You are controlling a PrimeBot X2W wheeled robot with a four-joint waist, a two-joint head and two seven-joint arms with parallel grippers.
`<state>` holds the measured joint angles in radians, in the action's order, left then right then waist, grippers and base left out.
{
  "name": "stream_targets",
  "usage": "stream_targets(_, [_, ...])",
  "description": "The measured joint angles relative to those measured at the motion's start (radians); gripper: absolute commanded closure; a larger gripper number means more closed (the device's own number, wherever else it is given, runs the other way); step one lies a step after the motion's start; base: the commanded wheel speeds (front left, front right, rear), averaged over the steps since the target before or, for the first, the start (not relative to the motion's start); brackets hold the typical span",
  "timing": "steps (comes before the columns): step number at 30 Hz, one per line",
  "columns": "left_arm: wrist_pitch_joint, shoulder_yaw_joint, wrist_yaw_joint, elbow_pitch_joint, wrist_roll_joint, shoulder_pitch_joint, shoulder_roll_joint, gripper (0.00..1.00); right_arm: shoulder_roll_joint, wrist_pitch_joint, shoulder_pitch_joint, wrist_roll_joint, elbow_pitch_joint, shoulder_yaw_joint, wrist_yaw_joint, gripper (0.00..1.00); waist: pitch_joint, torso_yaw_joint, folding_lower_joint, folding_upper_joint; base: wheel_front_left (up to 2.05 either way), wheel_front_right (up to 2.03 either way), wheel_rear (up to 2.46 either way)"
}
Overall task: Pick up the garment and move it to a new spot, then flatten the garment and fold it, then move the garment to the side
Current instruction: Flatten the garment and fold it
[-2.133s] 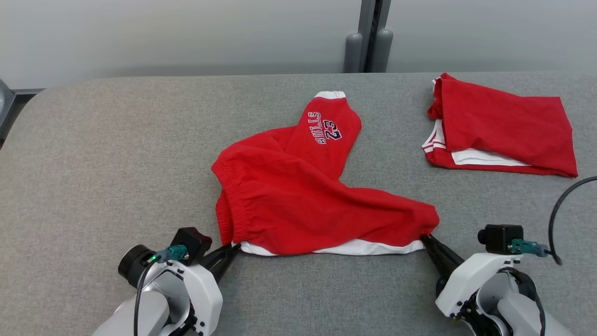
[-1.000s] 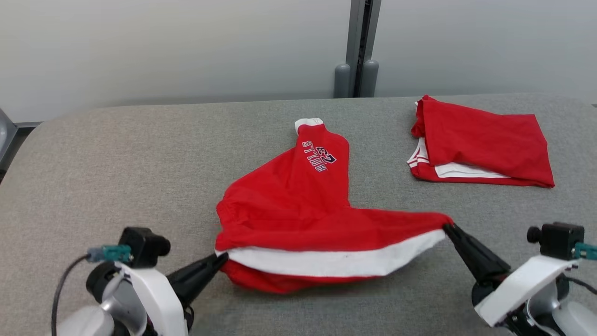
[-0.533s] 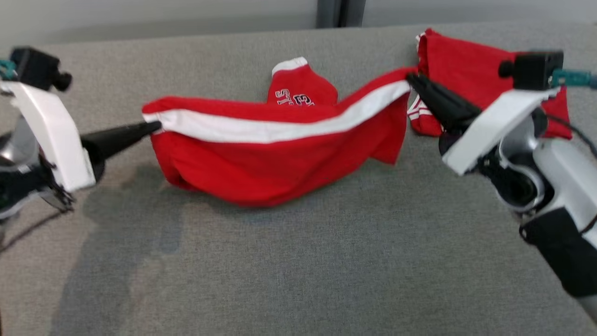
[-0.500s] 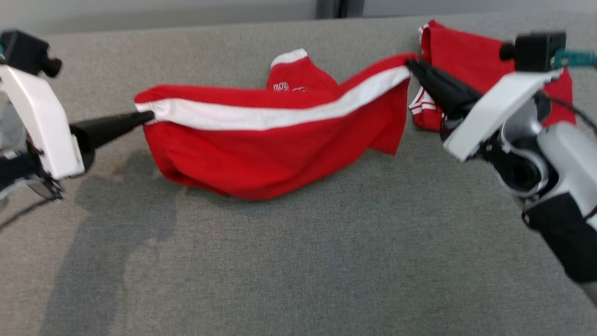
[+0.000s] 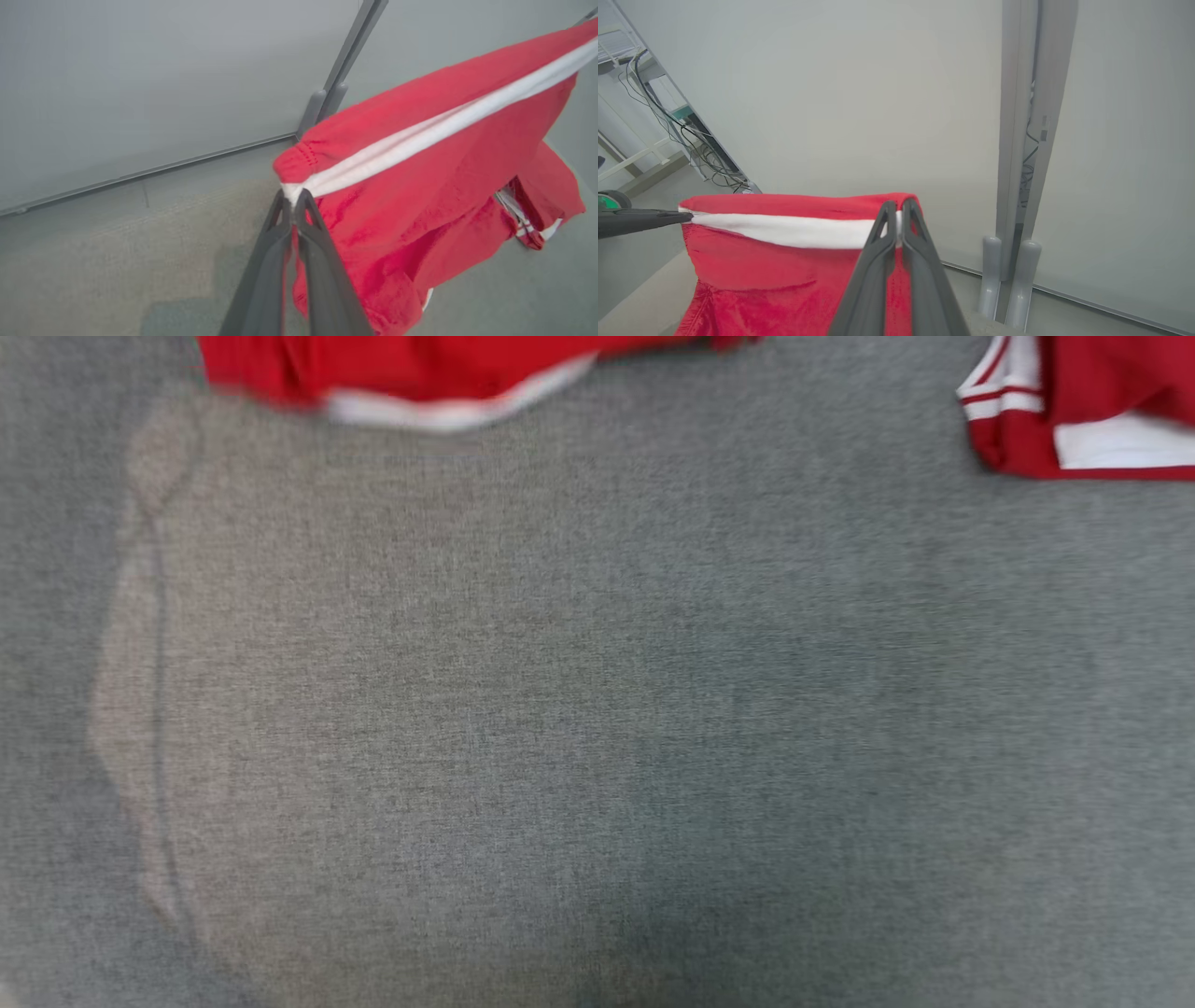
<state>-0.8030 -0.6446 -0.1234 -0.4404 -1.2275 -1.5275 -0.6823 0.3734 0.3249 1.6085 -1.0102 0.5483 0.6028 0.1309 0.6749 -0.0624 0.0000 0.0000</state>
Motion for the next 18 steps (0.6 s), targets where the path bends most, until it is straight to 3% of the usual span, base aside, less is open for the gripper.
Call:
stream_targets(6, [0.264,-0.05,-0.007,-0.061,0.158,-0.205,0.051,1.0,-0.005,-0.197,0.174,0.104,0.059,0.031,0.0,1.0,0.075,0.027,0.0,0.0,0.0,0.0,0.0])
stream_targets(11, [0.421,-0.098,-0.007,-0.09,0.146,-0.263,0.061,1.0,-0.002,-0.422,0.233,0.169,0.082,0.059,0.0,1.0,0.08,0.039,0.0,0.0,0.0,0.0,0.0])
stream_targets(15, [0.428,-0.177,-0.007,-0.1,0.09,-0.256,0.041,1.0,0.002,-0.52,0.247,0.209,0.117,0.11,0.0,1.0,0.077,0.042,0.0,0.0,0.0,0.0,0.0])
stream_targets(18, [0.384,-0.249,-0.007,-0.081,0.022,-0.208,0.02,1.0,0.002,-0.498,0.214,0.189,0.131,0.175,0.0,1.0,0.071,0.041,0.0,0.0,0.0,0.0,0.0])
